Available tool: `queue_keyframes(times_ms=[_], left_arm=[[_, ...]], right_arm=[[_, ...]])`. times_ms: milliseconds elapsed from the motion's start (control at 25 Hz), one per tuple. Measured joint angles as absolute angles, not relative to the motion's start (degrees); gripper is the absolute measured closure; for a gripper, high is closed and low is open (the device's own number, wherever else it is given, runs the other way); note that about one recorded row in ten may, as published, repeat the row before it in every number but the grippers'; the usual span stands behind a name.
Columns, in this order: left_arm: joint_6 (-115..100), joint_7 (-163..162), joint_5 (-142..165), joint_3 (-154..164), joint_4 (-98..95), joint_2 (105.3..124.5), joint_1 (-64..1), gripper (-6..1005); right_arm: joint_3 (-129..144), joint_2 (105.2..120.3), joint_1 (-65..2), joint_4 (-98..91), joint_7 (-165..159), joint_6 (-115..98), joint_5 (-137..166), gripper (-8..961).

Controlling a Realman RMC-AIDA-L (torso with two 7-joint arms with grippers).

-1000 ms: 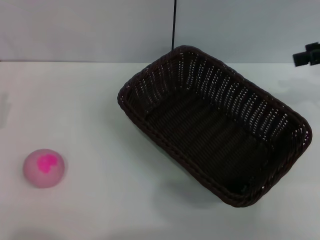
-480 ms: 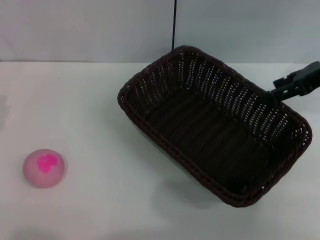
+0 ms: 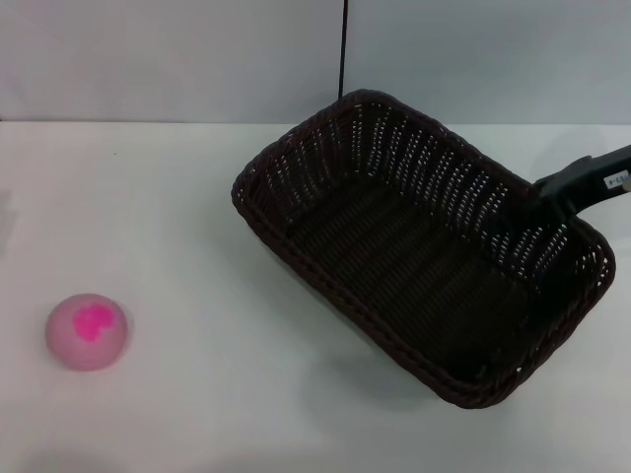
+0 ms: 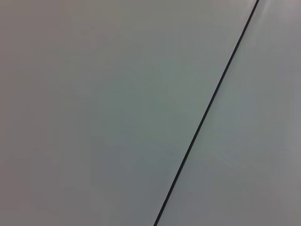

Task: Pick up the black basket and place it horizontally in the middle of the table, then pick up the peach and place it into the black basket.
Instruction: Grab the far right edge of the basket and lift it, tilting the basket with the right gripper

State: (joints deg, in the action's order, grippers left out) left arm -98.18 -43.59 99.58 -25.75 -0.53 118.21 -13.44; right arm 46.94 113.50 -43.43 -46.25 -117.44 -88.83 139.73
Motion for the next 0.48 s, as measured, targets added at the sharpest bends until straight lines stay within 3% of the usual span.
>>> queue_keyframes(times_ms=[400,480], left_arm=[[-98.35,-43.81,99.58,-25.70,-0.53,118.21,-12.96,170],[-98.39,-43.99,99.58,-25.69,-0.53,118.21,-12.85,170]], right_arm=[[46.49,113.81,-42.86,-46.49,-117.34,-89.75,139.56,415],[46.40,113.81,-42.74,-46.54,-117.38,-89.81,139.51,580]])
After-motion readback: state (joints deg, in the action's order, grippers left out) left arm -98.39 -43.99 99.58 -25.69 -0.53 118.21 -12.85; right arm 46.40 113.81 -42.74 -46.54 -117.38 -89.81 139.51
